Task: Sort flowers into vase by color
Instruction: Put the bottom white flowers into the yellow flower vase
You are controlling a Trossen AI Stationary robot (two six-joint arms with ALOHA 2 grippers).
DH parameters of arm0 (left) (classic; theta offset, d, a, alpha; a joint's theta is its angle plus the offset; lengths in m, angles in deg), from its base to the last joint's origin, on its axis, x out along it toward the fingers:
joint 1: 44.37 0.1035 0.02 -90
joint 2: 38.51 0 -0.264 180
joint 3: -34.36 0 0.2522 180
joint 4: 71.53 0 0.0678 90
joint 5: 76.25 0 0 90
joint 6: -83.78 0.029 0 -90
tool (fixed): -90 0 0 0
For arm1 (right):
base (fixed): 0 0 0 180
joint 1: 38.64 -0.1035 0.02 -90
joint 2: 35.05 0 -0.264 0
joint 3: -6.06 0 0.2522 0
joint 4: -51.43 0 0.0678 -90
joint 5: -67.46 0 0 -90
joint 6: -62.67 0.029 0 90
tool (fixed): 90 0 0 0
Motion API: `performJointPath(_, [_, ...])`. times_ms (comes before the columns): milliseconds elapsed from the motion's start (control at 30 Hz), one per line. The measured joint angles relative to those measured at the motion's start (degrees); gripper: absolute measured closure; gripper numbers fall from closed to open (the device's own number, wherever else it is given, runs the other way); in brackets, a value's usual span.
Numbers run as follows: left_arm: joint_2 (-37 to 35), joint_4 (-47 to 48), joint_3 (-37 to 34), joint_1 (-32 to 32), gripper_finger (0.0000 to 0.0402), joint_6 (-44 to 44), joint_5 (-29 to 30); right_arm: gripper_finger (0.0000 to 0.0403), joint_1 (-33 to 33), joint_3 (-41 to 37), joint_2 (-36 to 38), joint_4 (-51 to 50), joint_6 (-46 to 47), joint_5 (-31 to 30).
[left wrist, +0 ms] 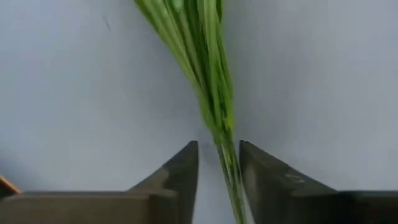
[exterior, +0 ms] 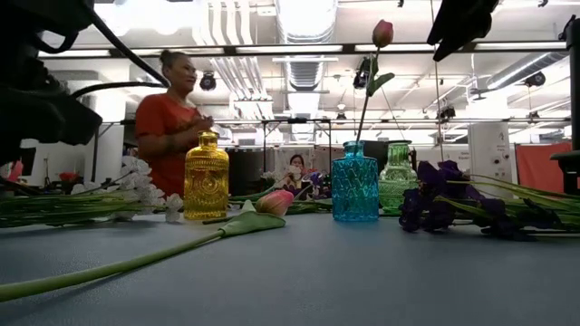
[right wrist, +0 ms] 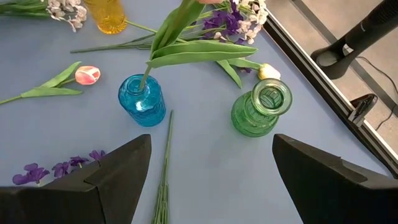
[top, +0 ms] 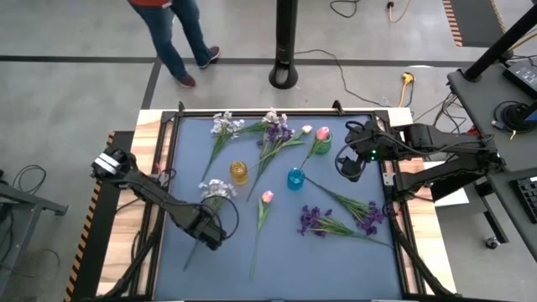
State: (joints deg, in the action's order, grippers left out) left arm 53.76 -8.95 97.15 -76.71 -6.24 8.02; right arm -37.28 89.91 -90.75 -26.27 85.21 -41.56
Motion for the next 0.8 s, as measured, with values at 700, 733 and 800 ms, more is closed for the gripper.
performJointPath(700, [-4.44,11.29,22.38,-5.54,0.0401,17.91,18.46,0.0077,-0.01,-0.21,0.0,-0.03,-2.17,-0.04])
performJointPath(733, [-4.55,11.41,24.1,-5.66,0.0401,20.92,21.8,0.0077,-0.02,-0.39,0.0,-0.04,-2.24,-0.04])
performJointPath(800, [-4.69,10.22,27.06,-5.86,0.0401,29.25,28.52,0.0077,-0.01,-0.92,0.0,0.0,-2.33,-0.04])
